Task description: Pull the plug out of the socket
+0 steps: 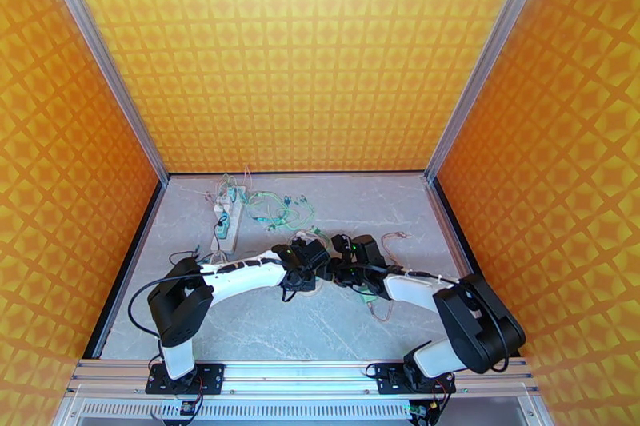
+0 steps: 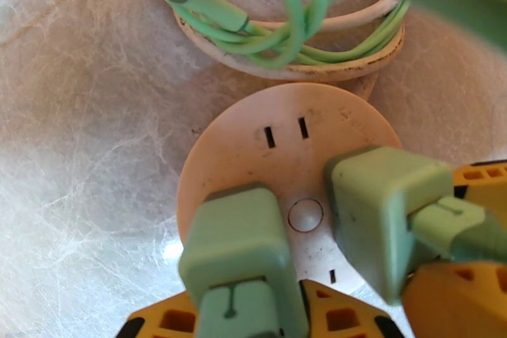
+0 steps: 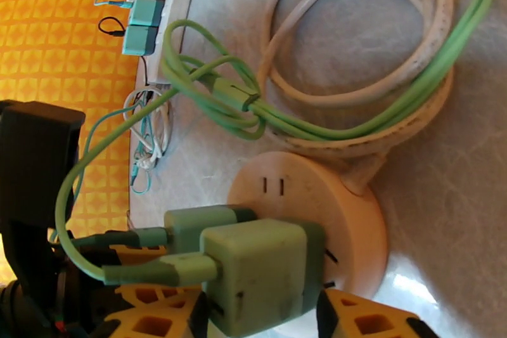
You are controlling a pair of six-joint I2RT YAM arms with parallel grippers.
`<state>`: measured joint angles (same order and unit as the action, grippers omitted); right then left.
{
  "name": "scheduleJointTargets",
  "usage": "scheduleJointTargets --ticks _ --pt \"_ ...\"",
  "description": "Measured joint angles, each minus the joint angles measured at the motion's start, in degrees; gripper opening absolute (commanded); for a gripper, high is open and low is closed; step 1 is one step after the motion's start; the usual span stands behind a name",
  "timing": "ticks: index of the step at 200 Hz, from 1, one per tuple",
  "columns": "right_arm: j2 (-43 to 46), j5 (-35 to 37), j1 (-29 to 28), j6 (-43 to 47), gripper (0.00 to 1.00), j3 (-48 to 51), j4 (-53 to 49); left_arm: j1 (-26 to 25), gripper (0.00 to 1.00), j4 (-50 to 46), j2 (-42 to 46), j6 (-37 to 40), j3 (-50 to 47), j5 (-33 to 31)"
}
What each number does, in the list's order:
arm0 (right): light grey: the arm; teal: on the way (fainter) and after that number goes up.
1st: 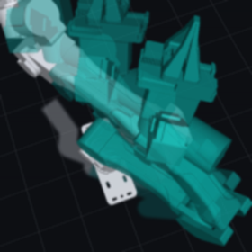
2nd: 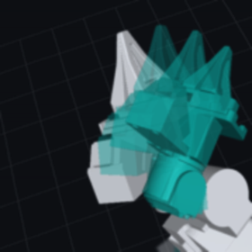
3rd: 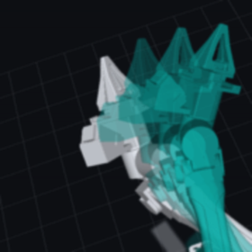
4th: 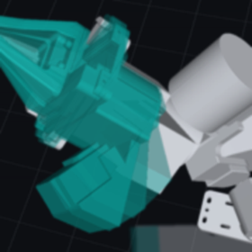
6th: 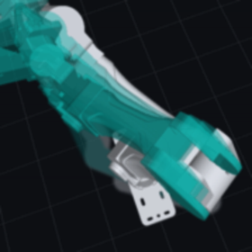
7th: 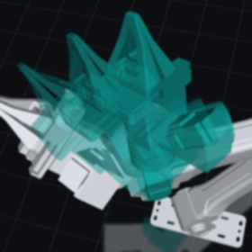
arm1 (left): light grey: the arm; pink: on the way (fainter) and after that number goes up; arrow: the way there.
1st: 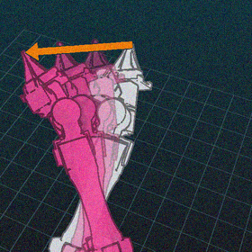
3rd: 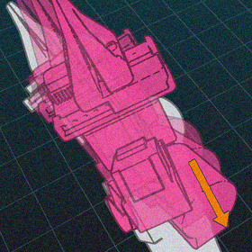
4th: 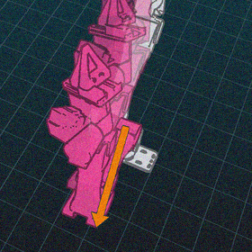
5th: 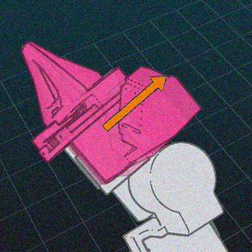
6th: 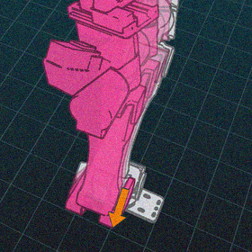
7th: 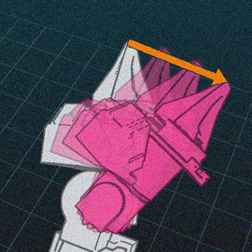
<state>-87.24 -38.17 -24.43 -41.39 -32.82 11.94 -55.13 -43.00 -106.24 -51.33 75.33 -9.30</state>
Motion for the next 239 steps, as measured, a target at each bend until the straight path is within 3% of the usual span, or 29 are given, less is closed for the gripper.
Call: scheduleJointTargets --ticks 29,128,186,239 --pt "-1.51 -1.07 0.07 0.07 0.39 -0.46 1.6 0.0 0.23 -0.09 0.0 0.17 0.0 -0.46" --pt "-2.38 -1.51 0.07 2.69 0.38 -0.68 2.4 0.07 0.16 1.05 1.29 0.66 -1.49 -0.52" --pt "-2.82 -1.7 -0.24 4.31 0.38 -1.44 1.25 -2.84 0.14 -5.27 -2.64 1.86 3.87 -7.06" --pt "-3.21 -1.81 -0.35 4.85 0.37 -1.75 1.18 -2.99 0.09 -5.2 -2.29 1.42 3.5 -7.74"
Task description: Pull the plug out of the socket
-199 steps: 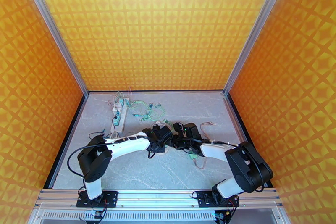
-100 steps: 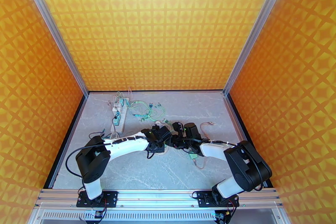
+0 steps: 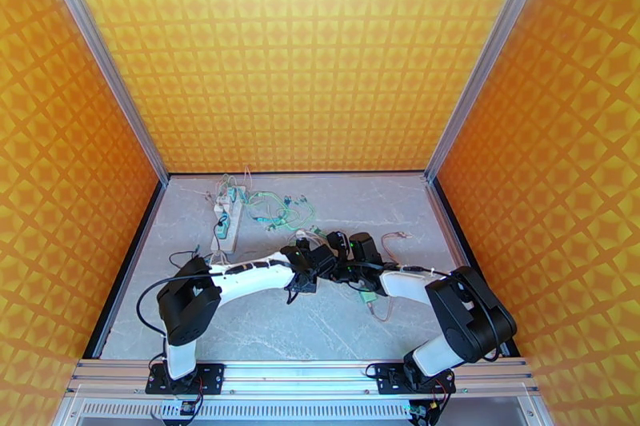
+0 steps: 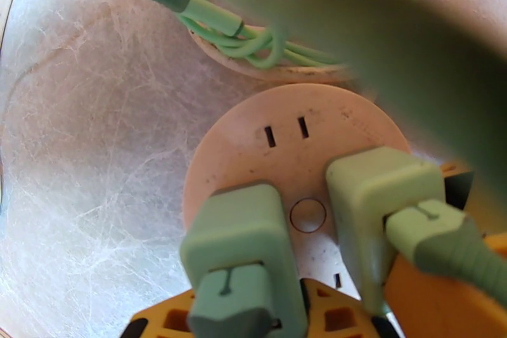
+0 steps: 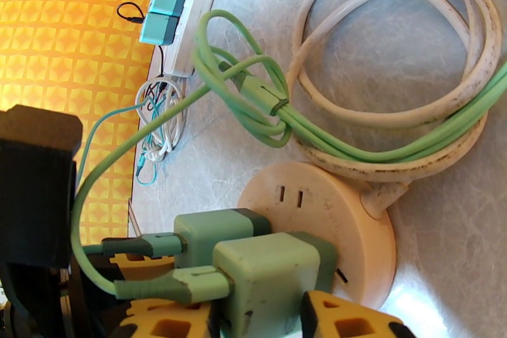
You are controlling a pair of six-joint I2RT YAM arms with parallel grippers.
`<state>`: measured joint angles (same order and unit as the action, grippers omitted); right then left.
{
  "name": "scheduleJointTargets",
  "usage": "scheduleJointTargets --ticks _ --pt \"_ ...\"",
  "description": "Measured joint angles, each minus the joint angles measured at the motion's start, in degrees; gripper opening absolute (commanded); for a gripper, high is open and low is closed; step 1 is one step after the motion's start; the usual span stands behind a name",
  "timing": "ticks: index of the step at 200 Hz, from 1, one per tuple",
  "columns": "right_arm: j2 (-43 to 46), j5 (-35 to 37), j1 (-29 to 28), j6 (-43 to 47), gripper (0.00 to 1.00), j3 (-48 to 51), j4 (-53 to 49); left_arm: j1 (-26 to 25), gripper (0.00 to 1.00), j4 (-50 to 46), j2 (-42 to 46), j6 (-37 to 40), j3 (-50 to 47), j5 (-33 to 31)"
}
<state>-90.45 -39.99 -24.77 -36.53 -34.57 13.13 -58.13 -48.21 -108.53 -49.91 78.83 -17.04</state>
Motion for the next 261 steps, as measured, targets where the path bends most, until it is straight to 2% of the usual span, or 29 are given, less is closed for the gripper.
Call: scheduleJointTargets --ticks 65,134,159,175,190,200,261 --pt "-0.35 0.15 -0.9 0.66 0.37 -0.81 0.42 2.19 0.08 3.23 9.6 -1.97 -7.89 2.19" --pt "-0.72 1.2 -1.51 1.53 0.37 -1.2 -0.22 1.4 0.07 4.0 10.32 -1.95 -4.22 2.56" --pt "-0.72 1.36 -1.51 1.9 0.37 -1.29 -0.28 1.07 0.14 4.0 9.2 -1.95 -3.69 2.56" --pt "-0.7 1.38 -1.51 1.9 0.38 -1.31 -0.37 0.9 0.29 3.82 9.11 -2.29 -3.72 2.56" --pt "-0.7 1.38 -1.51 1.92 0.38 -1.49 -0.7 0.85 0.37 3.74 9.16 -2.56 -3.72 2.45" --pt "-0.7 1.4 -1.51 1.9 0.38 -1.55 -0.9 0.85 0.47 3.19 9.2 -2.86 -3.72 2.4" --pt "-0.7 1.4 -1.51 1.92 0.38 -1.84 -1.53 1.4 0.48 -1.57 9.38 -5.79 -3.87 1.95"
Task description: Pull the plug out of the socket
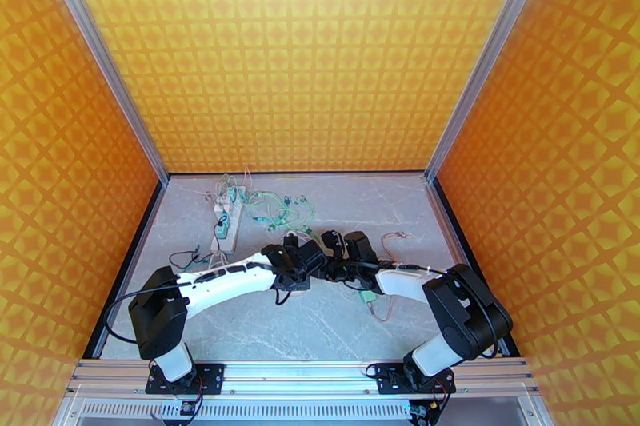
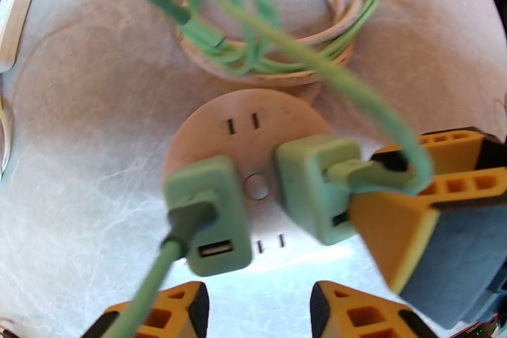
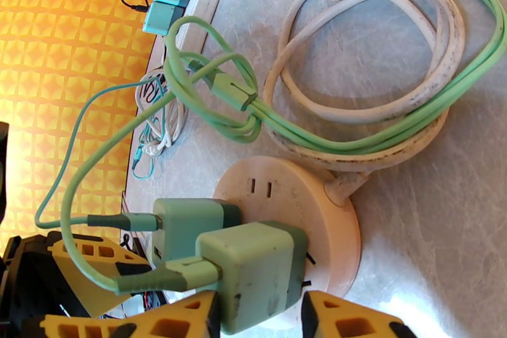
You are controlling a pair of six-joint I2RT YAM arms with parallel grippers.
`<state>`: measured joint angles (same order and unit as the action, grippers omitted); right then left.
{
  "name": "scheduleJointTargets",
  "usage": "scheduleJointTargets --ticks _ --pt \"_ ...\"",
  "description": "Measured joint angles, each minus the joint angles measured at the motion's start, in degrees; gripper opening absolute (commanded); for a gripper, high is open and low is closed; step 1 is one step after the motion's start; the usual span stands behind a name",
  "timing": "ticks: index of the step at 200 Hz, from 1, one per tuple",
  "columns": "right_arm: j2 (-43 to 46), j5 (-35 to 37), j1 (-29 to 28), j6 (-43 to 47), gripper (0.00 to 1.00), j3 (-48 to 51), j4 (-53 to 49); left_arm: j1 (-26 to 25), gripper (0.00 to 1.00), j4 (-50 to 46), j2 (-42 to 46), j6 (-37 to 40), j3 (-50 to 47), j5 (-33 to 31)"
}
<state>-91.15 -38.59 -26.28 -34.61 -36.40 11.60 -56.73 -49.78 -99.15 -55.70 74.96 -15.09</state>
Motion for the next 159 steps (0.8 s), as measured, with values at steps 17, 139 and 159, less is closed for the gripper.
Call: scheduleJointTargets --ticks 17,139,159 --pt "0.0 0.02 0.0 0.0 0.38 0.0 -0.02 0.66 0.48 0.04 0.0 0.0 -0.31 -0.02" --pt "0.63 0.22 -0.31 0.83 0.43 -0.66 -2.1 4.31 0.3 5.33 -1.97 0.57 -2.36 -0.42" --pt "1.14 0.11 -0.39 0.39 0.44 -0.66 -2.86 4.31 0.26 6.32 -1.97 0.68 -2.67 -0.44"
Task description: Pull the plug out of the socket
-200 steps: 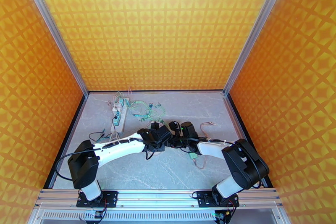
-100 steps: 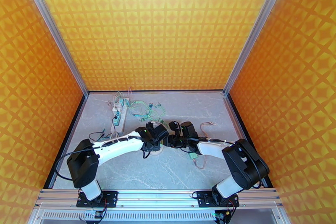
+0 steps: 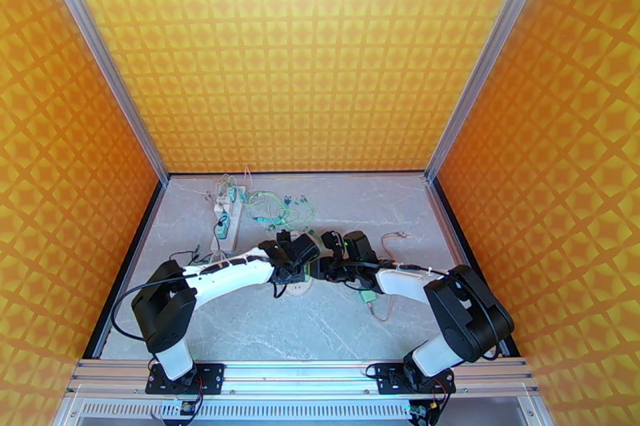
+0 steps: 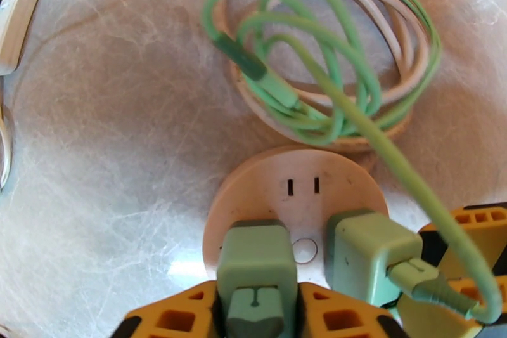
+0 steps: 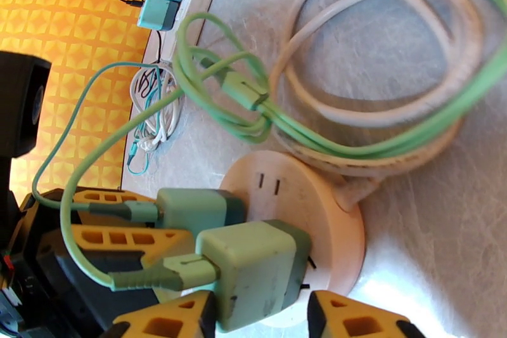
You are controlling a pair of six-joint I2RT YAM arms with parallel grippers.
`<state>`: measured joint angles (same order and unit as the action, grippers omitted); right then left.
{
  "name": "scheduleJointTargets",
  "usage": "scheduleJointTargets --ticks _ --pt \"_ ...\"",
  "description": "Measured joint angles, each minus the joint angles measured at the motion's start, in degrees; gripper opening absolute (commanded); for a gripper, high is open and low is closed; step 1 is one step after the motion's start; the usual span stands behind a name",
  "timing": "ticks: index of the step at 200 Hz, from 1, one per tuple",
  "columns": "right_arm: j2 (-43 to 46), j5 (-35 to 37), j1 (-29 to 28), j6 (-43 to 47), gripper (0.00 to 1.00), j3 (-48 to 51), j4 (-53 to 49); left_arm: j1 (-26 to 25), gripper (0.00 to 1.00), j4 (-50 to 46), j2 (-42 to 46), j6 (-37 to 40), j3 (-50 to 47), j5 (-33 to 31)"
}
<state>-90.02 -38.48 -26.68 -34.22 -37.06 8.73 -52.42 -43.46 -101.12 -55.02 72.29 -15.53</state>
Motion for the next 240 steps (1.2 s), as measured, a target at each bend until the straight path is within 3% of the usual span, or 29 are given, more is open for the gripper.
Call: scheduleJointTargets --ticks 132,179,240 --pt "-2.86 -4.04 -1.64 -6.69 0.48 -0.31 2.43 -1.16 0.16 0.0 -0.31 0.11 0.02 -1.55" --pt "-4.22 -4.74 -1.68 -11.26 0.42 -0.22 5.97 -1.25 0.15 -0.02 -0.44 0.07 0.02 -2.27" --pt "-4.61 -4.63 -1.51 -8.28 0.39 -0.92 4.26 -1.25 0.09 -1.09 -0.9 0.9 0.96 -2.43"
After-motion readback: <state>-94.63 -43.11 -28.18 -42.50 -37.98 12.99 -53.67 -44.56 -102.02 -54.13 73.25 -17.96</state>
